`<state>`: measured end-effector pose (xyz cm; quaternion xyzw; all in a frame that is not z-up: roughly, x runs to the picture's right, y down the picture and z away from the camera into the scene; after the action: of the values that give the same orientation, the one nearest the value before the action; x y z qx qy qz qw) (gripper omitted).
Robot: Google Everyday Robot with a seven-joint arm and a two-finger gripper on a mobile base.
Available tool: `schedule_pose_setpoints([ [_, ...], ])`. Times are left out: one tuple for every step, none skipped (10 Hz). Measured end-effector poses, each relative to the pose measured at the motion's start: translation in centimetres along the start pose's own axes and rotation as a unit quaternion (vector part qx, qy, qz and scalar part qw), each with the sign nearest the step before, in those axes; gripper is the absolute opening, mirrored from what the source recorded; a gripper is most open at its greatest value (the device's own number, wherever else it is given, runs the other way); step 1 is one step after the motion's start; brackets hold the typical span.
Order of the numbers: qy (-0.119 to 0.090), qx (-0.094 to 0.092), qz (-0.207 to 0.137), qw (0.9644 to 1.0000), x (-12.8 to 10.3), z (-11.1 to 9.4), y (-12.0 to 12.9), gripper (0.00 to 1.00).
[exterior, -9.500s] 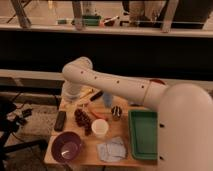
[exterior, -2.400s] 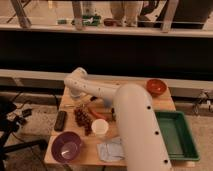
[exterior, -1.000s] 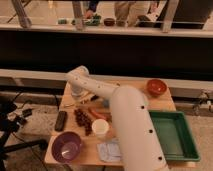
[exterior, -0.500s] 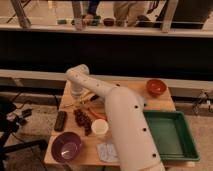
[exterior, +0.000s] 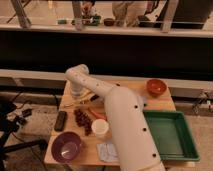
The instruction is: Place fork in purple bowl
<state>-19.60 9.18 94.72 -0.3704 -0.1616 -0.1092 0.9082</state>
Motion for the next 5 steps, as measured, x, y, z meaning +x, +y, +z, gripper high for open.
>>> schedule_pose_setpoints([
  [-0.004, -0.011, 0.001, 0.9999, -0.05, 0.08, 0.67, 0.26],
  [-0.009, -0.015, 0.001, 0.9998, -0.28, 0.14, 1.01, 0.17],
  [-0.014, -0.02, 0.001, 0.9997, -0.31, 0.14, 1.11, 0.1],
  [-0.016, -0.021, 0.001, 0.9997, -0.35, 0.11, 1.13, 0.1],
  [-0.016, -0.02, -0.001, 0.9997, -0.43, -0.09, 1.17, 0.1],
])
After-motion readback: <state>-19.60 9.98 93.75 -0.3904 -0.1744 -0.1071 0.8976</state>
